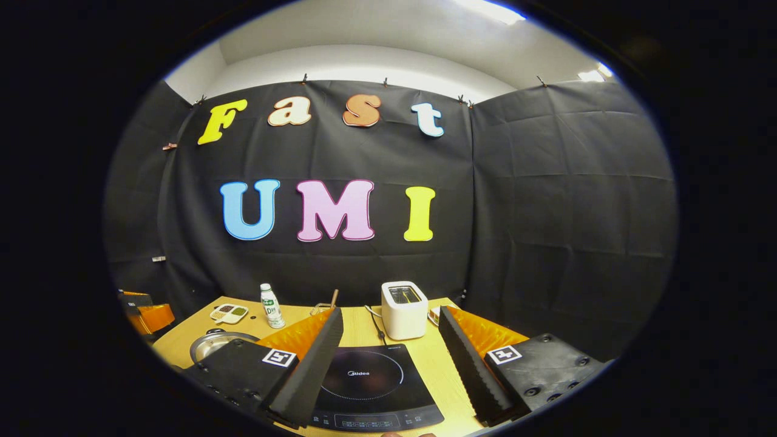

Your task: First push the handle of the pot to place it horizontally, then grasp the pot with both hands and set it on the induction cooktop.

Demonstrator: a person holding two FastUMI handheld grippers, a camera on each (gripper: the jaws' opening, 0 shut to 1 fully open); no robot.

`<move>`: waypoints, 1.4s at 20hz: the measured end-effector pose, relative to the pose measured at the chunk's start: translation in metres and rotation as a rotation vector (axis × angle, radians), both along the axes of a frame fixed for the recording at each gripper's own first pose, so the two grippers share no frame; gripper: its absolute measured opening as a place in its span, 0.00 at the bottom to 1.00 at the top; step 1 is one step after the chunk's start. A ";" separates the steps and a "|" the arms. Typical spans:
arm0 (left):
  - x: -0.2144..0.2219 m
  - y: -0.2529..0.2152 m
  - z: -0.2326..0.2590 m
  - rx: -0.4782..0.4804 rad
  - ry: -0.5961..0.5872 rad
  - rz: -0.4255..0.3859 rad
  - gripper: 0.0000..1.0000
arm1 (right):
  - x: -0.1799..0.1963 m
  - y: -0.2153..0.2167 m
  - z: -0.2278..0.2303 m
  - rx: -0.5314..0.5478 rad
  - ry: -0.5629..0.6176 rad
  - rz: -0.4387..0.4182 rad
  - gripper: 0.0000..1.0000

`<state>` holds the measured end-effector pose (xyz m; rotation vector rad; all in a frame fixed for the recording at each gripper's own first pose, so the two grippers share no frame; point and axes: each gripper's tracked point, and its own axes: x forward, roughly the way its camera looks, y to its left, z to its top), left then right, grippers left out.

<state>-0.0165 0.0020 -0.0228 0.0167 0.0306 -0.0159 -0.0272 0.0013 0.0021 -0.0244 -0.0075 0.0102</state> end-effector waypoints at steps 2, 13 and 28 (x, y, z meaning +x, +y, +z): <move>-0.003 0.003 -0.001 -0.006 0.000 0.004 0.95 | -0.003 0.001 -0.001 -0.003 0.006 0.006 0.98; -0.015 0.032 -0.017 -0.015 0.038 0.010 0.95 | -0.009 0.024 -0.003 -0.009 0.032 0.046 0.98; -0.023 0.076 -0.082 0.002 0.282 -0.033 0.48 | 0.007 0.062 -0.005 -0.048 0.047 0.139 0.98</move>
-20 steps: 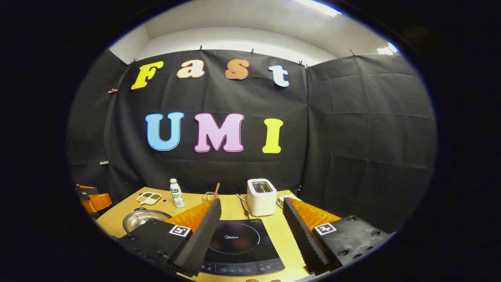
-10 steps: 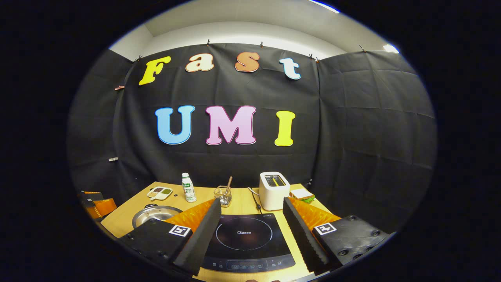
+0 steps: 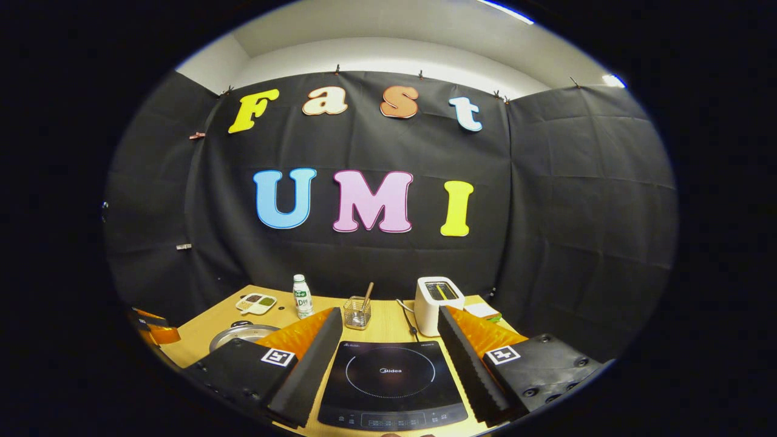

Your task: First push the handle of the pot to place it horizontally, then grasp the pot with both hands and set it on the induction cooktop.

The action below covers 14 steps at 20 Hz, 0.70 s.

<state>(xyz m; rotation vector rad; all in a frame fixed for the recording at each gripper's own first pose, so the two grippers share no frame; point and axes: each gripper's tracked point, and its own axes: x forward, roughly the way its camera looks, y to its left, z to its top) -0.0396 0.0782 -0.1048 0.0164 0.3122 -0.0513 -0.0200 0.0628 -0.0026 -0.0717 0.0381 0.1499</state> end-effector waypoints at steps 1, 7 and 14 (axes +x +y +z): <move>0.000 -0.005 -0.008 0.006 0.034 -0.030 0.47 | 0.001 -0.001 0.000 -0.006 -0.007 -0.004 0.98; 0.005 -0.041 -0.072 0.073 0.243 -0.167 0.18 | 0.011 -0.003 -0.019 0.017 0.037 -0.009 0.98; 0.013 -0.065 -0.134 0.084 0.425 -0.219 0.05 | 0.023 0.011 -0.027 0.006 0.059 0.064 0.98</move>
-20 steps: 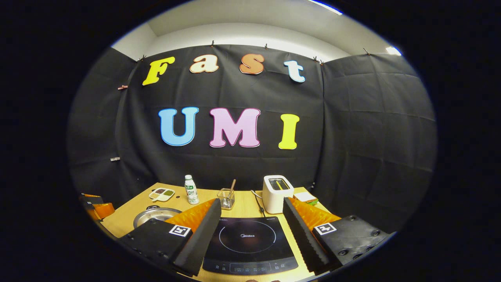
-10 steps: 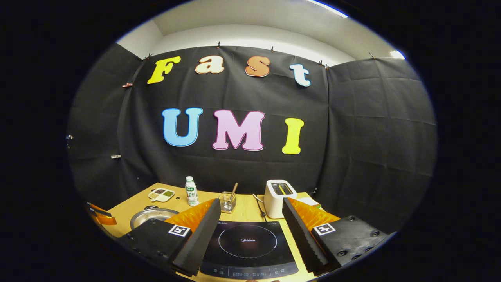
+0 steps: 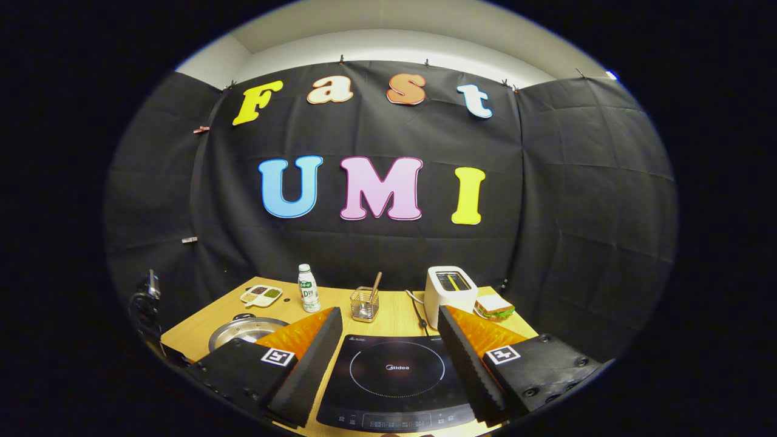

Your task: First push the handle of the pot to place it horizontally, then grasp the pot with both hands and set it on the induction cooktop.

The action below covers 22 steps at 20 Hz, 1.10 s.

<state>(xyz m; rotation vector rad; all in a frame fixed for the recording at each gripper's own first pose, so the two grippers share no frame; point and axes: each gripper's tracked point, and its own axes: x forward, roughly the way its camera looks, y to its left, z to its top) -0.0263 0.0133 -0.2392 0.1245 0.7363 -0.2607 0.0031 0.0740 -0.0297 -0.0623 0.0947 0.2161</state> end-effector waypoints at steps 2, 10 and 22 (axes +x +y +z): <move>0.004 0.007 -0.015 0.046 0.049 0.006 0.06 | 0.003 0.000 -0.002 0.000 0.000 0.020 0.98; 0.029 -0.001 -0.059 0.129 0.214 -0.017 0.05 | 0.030 -0.038 -0.012 0.049 0.048 -0.055 0.98; 0.060 -0.044 -0.071 0.154 0.281 -0.109 0.05 | 0.051 -0.069 -0.015 0.053 0.056 -0.107 0.98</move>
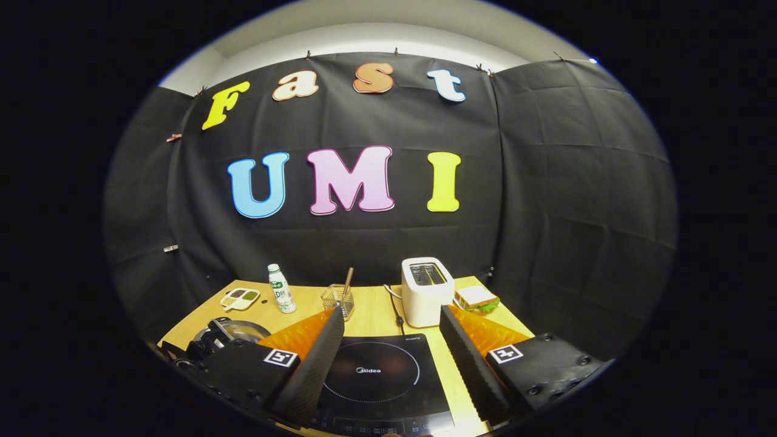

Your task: First push the handle of the pot to place it horizontally, then grasp the pot with both hands and set it on the induction cooktop.

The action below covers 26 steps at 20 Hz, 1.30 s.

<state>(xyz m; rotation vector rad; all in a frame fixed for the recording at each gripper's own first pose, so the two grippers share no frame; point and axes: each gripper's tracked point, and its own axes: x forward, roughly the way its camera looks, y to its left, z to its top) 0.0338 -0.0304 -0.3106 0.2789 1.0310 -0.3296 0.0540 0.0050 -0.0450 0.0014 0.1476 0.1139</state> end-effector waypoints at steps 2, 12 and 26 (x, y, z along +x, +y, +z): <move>0.004 -0.005 0.001 0.002 -0.001 -0.002 0.05 | 0.004 -0.005 0.000 0.005 0.001 -0.011 0.98; 0.030 -0.029 0.006 -0.026 0.002 0.020 0.05 | 0.013 -0.017 -0.004 0.009 0.011 -0.029 0.98; 0.085 -0.059 0.013 -0.021 -0.034 0.041 0.05 | 0.018 -0.041 -0.010 0.017 0.041 -0.074 0.98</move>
